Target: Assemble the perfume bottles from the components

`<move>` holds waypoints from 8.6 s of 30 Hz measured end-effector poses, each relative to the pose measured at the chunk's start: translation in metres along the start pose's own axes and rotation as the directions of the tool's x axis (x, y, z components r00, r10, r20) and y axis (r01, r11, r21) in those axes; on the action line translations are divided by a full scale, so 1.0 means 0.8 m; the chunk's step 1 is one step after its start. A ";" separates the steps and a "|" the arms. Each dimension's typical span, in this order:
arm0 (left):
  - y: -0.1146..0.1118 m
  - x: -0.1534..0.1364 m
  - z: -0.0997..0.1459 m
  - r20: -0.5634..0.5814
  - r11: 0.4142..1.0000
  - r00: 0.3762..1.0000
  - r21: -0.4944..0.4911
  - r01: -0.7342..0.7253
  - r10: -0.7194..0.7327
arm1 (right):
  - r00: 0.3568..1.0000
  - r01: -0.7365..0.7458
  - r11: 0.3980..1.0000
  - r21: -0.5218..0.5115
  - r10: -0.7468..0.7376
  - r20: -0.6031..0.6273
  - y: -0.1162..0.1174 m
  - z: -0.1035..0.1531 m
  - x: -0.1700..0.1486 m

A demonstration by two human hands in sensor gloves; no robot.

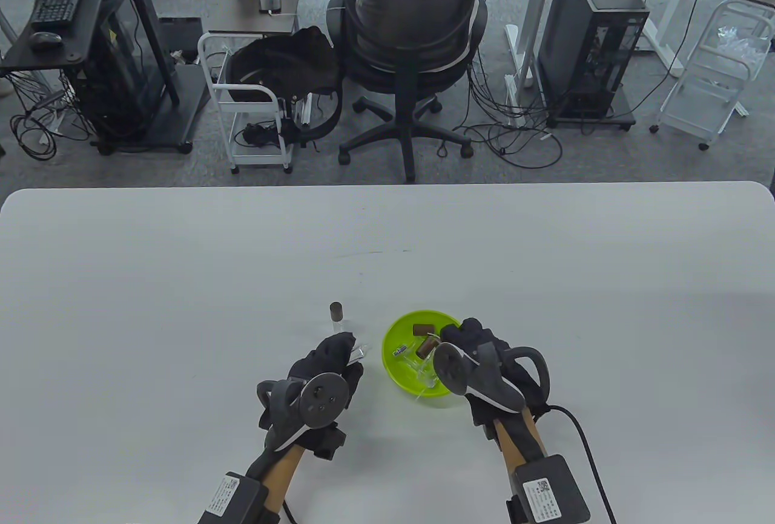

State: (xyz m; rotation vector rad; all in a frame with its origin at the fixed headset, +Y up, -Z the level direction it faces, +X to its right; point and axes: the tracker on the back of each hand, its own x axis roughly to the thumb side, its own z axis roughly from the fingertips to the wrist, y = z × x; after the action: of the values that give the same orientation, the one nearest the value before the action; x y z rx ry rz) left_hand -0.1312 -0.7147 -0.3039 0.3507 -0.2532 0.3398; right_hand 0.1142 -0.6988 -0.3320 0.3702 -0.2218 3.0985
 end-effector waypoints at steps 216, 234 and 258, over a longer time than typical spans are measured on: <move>0.012 0.004 0.017 0.067 0.975 0.972 -0.008 -0.224 0.224 | 0.995 -0.072 0.956 0.284 0.090 -0.048 0.051 -0.054 0.038; 0.007 0.014 0.020 0.130 0.975 0.967 -0.047 -0.215 0.219 | 0.949 0.287 0.941 -0.180 -0.253 0.190 -0.028 0.049 0.006; -0.006 0.040 0.026 0.266 0.982 0.947 -0.111 -0.156 0.180 | 0.928 0.269 0.961 -0.069 -0.239 0.284 -0.017 0.063 0.037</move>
State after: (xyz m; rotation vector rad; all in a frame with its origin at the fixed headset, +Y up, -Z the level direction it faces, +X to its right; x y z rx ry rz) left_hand -0.1045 -0.7177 -0.2767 0.2883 -0.5725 0.4469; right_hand 0.0978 -0.6926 -0.2745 0.7591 -0.3136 2.7587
